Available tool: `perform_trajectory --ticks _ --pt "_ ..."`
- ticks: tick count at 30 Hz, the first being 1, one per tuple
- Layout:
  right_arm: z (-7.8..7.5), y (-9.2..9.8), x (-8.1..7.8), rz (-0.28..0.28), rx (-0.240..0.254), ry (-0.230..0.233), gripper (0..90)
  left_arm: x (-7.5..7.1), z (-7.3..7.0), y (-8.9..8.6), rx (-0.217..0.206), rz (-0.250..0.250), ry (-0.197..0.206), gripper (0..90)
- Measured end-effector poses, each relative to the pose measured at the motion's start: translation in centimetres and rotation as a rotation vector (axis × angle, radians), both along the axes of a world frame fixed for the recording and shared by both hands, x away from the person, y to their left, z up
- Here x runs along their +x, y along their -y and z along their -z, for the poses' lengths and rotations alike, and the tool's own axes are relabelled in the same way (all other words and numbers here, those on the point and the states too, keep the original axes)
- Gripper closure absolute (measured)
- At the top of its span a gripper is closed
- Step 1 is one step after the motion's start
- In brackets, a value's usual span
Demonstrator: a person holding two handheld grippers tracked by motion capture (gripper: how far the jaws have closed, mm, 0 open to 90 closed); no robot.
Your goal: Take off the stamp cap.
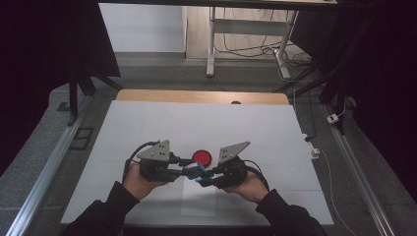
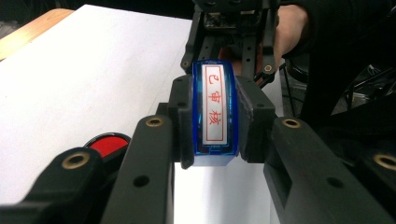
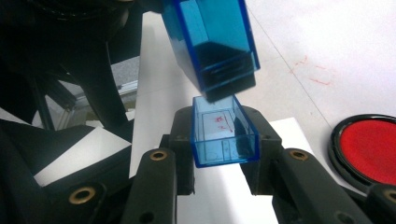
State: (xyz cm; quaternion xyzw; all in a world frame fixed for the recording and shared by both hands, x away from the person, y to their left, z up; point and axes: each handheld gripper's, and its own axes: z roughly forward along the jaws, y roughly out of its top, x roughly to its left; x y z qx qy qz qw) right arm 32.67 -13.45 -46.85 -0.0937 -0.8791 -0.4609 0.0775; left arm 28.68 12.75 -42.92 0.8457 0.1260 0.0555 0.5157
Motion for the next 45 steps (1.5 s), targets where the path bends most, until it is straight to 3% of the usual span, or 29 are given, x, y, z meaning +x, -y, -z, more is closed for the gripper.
perform_trajectory --ticks 10,21,33,41,45 --pt "-0.7 0.6 -1.1 0.054 -0.046 0.083 68.6 0.3 0.2 -0.2 0.01 -0.04 -0.016 70.4" --pt "-1.1 1.9 -1.6 0.109 -0.043 0.077 68.4 0.5 0.4 -0.2 0.029 -0.062 -0.019 70.4" --pt "-1.7 3.8 -2.9 0.158 -0.045 0.124 68.3 0.7 0.6 -0.6 0.034 -0.079 -0.028 70.4" --pt "-1.9 5.6 -3.5 0.245 -0.064 0.143 68.2 0.7 0.6 -0.6 0.035 -0.088 -0.032 70.3" --pt "-2.2 7.1 -3.9 0.293 -0.048 0.153 68.2 0.8 0.6 -0.7 0.027 -0.092 -0.035 70.3"
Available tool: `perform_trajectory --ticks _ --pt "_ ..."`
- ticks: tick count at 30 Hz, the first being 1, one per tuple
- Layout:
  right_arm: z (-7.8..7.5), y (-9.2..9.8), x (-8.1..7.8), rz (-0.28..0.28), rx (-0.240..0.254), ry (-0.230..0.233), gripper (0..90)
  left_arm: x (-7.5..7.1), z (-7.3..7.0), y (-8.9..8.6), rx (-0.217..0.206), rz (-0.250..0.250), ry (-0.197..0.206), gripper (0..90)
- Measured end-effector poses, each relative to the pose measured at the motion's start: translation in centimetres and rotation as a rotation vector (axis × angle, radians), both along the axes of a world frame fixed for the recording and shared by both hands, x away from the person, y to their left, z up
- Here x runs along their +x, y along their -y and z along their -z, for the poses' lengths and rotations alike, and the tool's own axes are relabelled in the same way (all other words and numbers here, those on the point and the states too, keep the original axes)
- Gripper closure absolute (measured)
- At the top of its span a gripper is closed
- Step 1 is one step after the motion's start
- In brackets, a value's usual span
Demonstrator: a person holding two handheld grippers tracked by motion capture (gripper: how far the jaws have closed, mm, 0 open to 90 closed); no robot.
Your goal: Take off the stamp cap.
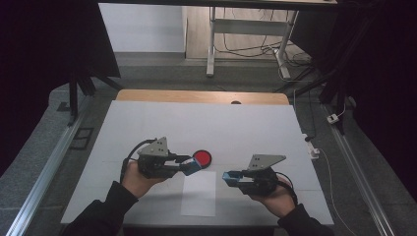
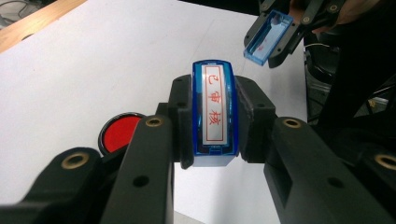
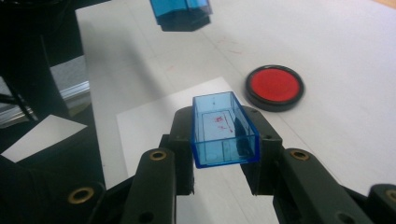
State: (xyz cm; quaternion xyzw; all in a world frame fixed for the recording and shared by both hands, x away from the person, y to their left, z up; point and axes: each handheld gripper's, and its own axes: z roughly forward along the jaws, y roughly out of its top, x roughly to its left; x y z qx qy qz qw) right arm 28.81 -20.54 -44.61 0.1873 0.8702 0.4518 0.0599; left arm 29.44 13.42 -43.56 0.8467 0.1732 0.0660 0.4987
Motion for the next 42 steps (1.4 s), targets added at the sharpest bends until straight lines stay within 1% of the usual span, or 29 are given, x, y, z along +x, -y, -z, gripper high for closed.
perform_trajectory --ticks 2,3,4,5,6,7,8,9,11,12,13,15,16,19,21,22,23,25,26,27,28,29,32,33,35,37,38,42 --pt "0.0 0.3 -0.1 0.008 -0.001 0.008 68.2 0.0 0.0 -0.1 -0.003 -0.002 -0.001 70.4" --pt "0.0 0.9 -0.4 0.022 -0.014 0.026 68.2 0.0 0.0 -0.1 -0.005 -0.002 -0.003 70.3" --pt "0.0 0.9 -0.4 0.022 -0.014 0.026 68.2 0.1 0.0 -0.1 -0.005 -0.004 -0.004 70.3" --pt "0.0 1.6 -0.8 0.044 -0.026 0.042 68.2 0.1 0.0 -0.1 -0.005 -0.005 -0.004 70.4" --pt "0.0 1.9 -0.9 0.051 -0.02 0.045 68.2 0.1 0.0 -0.1 -0.005 -0.006 -0.005 70.4" --pt "0.0 2.3 -1.1 0.059 -0.023 0.043 68.2 0.1 0.0 -0.1 -0.004 -0.006 -0.006 70.4" --pt "0.0 2.6 -1.2 0.068 -0.013 0.041 68.2 0.1 0.0 -0.1 -0.003 -0.006 -0.006 70.4" --pt "0.0 2.6 -1.2 0.068 -0.013 0.041 68.2 0.1 0.0 -0.1 -0.003 -0.006 -0.006 70.4" --pt "-0.1 3.2 -1.4 0.092 -0.006 0.035 68.2 0.1 0.0 -0.1 -0.002 -0.005 -0.007 70.3" --pt "-0.1 3.8 -1.5 0.117 0.013 0.028 68.2 0.1 0.0 0.0 -0.002 -0.005 -0.007 70.3" --pt "-0.1 4.1 -1.6 0.128 0.018 0.024 68.1 0.1 0.0 0.0 -0.002 -0.005 -0.007 70.3" --pt "-0.1 4.4 -1.6 0.137 0.027 0.022 68.2 0.1 0.0 0.0 -0.001 -0.005 -0.009 70.4" --pt "-0.1 4.8 -1.8 0.162 0.023 0.024 68.2 0.1 0.0 0.0 0.0 -0.006 -0.008 70.4" --pt "-0.1 5.3 -1.9 0.178 0.02 0.018 68.2 0.2 0.0 0.0 0.0 -0.006 -0.01 70.3" --pt "0.0 5.8 -2.1 0.196 0.01 0.017 68.1 0.2 0.0 0.0 0.0 -0.007 -0.01 70.4" --pt "0.1 6.3 -2.2 0.213 0.011 0.012 68.2 0.2 0.0 0.0 0.001 -0.008 -0.01 70.3" --pt "0.1 6.3 -2.2 0.213 0.011 0.012 68.2 0.3 0.0 0.0 0.0 -0.009 -0.011 70.3" --pt "0.2 7.1 -2.5 0.246 0.011 0.006 68.1 0.3 0.0 0.0 0.003 -0.011 -0.01 70.3" --pt "0.2 7.1 -2.5 0.246 0.011 0.006 68.1 0.3 0.0 0.0 0.004 -0.012 -0.01 70.3" --pt "0.3 7.5 -2.7 0.276 0.005 0.007 68.2 0.4 0.0 0.0 0.003 -0.014 -0.012 70.3" --pt "0.3 7.5 -2.7 0.276 0.005 0.007 68.2 0.4 -0.1 0.0 0.003 -0.016 -0.011 70.3" --pt "0.4 7.9 -2.9 0.3 -0.002 0.006 68.2 0.4 -0.1 0.0 0.003 -0.018 -0.012 70.3" --pt "0.4 8.4 -3.1 0.315 0.006 0.002 68.1 0.5 0.0 0.1 0.004 -0.021 -0.015 70.3" --pt "0.5 8.8 -3.2 0.329 0.002 0.002 68.1 0.6 0.0 0.1 0.006 -0.024 -0.016 70.3" --pt "0.6 9.2 -3.3 0.339 0.002 -0.009 68.1 0.7 0.0 0.1 0.006 -0.028 -0.019 70.3" --pt "0.6 9.3 -3.3 0.346 0.001 -0.013 68.1 0.8 -0.1 0.0 0.005 -0.031 -0.021 70.3" --pt "0.6 9.5 -3.4 0.35 0.013 -0.014 68.1 0.9 -0.1 0.0 0.005 -0.032 -0.022 70.3" --pt "0.5 10.0 -3.6 0.356 0.022 -0.012 68.1 1.0 0.0 0.0 0.004 -0.034 -0.025 70.3"
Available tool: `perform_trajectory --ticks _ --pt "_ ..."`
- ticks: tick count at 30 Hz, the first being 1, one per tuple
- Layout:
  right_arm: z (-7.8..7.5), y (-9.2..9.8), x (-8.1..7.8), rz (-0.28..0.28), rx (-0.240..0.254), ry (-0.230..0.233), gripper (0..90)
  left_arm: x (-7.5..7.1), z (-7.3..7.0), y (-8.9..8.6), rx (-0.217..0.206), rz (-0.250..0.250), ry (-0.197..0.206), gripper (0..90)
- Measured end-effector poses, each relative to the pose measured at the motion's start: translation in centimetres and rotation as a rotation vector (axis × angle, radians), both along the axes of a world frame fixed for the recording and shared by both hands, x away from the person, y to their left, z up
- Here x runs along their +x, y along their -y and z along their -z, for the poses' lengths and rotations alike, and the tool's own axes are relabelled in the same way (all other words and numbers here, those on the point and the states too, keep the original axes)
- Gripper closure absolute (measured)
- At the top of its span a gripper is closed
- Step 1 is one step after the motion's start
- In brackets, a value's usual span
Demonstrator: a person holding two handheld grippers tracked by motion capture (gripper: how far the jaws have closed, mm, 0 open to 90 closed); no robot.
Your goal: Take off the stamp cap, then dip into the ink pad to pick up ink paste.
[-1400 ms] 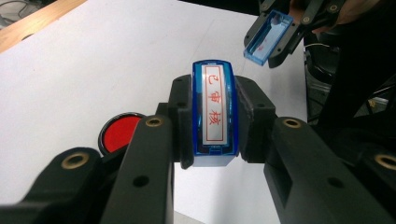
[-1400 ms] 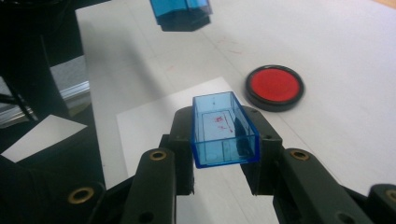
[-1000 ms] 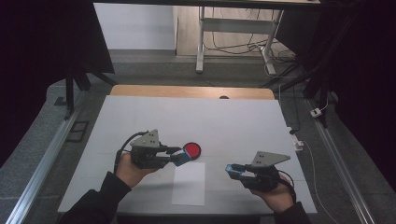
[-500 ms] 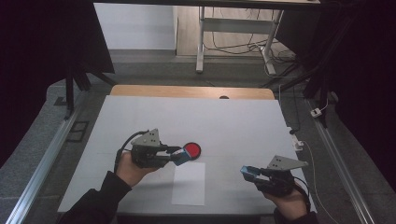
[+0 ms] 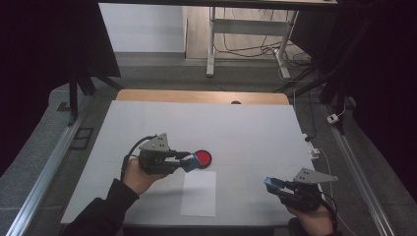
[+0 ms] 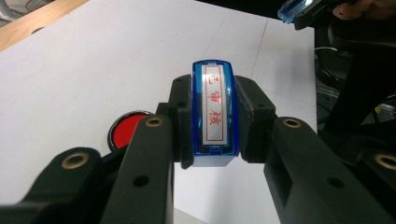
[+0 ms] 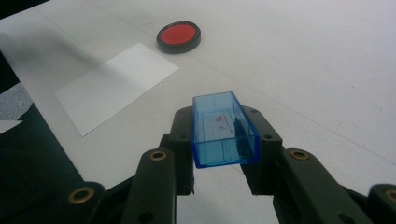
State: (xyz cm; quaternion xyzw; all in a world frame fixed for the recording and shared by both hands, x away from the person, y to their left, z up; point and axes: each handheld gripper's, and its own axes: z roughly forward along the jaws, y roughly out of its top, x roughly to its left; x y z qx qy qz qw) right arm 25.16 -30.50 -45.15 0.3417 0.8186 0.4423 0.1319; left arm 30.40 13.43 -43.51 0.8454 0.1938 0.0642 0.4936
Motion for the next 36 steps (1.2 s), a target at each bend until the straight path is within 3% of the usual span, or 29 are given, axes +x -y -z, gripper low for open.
perform_trajectory --ticks 10,36 --pt "0.0 0.0 0.0 0.001 -0.008 -0.003 68.1 0.6 0.0 0.4 0.016 -0.015 -0.012 70.3" --pt "0.0 0.0 0.0 -0.009 -0.004 -0.005 68.1 4.4 1.1 2.2 0.091 -0.08 -0.049 70.3"
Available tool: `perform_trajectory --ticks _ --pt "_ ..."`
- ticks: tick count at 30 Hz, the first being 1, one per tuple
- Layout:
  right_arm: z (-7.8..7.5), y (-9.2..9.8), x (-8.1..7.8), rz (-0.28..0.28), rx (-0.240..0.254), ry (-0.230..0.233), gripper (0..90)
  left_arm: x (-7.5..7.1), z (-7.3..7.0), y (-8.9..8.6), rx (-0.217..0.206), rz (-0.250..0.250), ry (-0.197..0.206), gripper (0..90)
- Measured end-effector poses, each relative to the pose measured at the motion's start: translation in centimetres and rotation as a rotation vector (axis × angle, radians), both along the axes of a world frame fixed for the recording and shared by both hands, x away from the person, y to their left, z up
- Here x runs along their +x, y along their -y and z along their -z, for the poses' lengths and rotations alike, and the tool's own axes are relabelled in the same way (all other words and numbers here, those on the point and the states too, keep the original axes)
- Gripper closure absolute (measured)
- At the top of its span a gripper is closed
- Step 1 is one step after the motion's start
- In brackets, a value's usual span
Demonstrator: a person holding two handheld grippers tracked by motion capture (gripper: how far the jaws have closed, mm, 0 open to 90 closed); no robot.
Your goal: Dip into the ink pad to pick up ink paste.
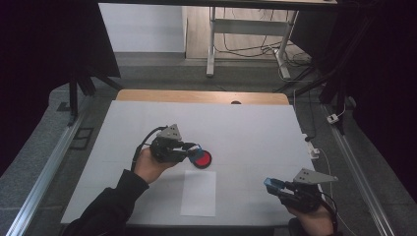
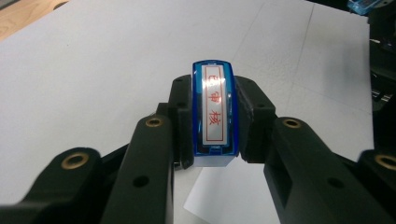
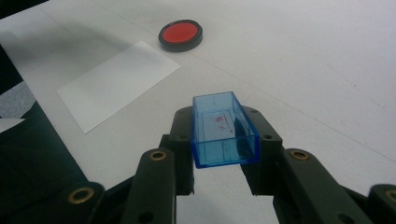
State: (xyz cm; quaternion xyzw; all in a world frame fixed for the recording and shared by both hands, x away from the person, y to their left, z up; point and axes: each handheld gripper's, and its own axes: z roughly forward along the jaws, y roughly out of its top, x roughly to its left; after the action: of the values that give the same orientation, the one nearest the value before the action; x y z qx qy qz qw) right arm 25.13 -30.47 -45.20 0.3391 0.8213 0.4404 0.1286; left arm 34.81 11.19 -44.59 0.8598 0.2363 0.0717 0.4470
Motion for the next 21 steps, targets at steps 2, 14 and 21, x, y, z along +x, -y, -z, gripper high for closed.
perform_trajectory --ticks 2,14,21 --pt "0.0 0.0 0.0 -0.003 -0.011 0.002 68.1 0.4 0.2 0.3 0.005 -0.006 -0.008 70.3" --pt "0.0 0.0 -0.1 -0.004 -0.009 0.007 68.1 1.9 1.3 1.4 0.036 -0.027 -0.034 70.4" --pt "0.0 0.0 -0.1 -0.002 -0.002 0.007 68.1 2.5 2.0 2.0 0.07 -0.035 -0.034 70.4"
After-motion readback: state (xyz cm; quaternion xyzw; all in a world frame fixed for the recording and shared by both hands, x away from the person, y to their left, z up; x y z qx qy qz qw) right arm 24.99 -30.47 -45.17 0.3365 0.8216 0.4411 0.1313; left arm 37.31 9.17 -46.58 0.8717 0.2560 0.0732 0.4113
